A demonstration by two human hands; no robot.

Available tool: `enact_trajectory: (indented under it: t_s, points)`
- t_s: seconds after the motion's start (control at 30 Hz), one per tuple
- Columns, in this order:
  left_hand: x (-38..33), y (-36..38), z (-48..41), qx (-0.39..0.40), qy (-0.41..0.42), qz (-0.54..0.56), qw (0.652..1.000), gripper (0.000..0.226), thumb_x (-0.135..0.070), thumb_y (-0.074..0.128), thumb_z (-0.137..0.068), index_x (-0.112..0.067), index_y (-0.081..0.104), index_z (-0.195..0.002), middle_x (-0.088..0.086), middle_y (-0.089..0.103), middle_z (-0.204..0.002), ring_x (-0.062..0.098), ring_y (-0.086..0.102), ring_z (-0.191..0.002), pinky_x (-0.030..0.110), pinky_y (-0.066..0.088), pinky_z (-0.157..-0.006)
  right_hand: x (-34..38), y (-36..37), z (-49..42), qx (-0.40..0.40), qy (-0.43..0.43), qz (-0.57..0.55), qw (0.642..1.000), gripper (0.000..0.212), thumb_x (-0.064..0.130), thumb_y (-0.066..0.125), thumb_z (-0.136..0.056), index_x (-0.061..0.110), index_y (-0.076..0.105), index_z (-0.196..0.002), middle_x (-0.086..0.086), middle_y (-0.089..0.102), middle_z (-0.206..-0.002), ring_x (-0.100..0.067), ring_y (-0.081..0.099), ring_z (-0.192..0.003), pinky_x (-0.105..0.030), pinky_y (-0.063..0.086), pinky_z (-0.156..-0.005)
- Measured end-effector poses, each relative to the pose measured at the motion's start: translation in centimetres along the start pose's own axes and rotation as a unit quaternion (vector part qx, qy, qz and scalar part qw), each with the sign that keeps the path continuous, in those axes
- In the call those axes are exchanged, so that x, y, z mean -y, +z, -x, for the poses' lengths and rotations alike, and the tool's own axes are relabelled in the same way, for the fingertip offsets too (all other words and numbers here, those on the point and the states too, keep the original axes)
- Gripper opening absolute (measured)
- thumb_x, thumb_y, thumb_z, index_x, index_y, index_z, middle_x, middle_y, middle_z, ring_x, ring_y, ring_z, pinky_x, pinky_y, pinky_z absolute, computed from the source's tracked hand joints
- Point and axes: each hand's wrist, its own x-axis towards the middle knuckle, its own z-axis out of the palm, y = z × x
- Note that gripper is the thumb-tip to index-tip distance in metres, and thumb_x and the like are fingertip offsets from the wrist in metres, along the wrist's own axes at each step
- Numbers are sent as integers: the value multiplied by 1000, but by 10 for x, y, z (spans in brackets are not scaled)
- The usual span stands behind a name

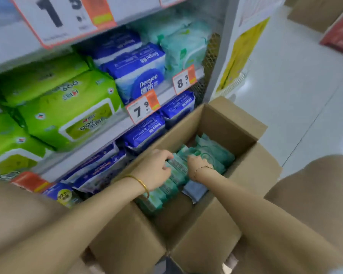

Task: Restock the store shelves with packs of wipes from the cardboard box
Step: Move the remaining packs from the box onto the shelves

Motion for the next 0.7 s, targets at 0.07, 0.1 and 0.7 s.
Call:
enact_trajectory:
  t_s: [0.07,0.1,0.7]
  points:
    - [7,6,-10,4,-19,12,1000,38,-13,48,-92,-17,49,-129,4,48,-132,16,58,-107,23,47,-87,0,7,-19,-19,13,17,1000,50,6,48,-90,1,33,-137,-20,38,-139,-36,36,-130,-48,40,-102]
    - [10,8,-14,3,-29,22,999,38,-14,49,-92,-17,50,-129,4,49,-132,16,58,-108,22,45,-86,-2,10,-27,-25,20,25,999,53,8,48,-91,1,29,-140,-21,35,-141,-37,33,-132,-48,39,-104]
    - [24,16,-28,26,-86,105,990,35,-15,49,-92,-17,50,-127,1,51,-130,17,57,-107,33,48,-95,-52,32,-78,9,140,-7,990,79,37,63,-81,19,12,-139,-20,37,-136,-35,37,-125,-45,37,-97]
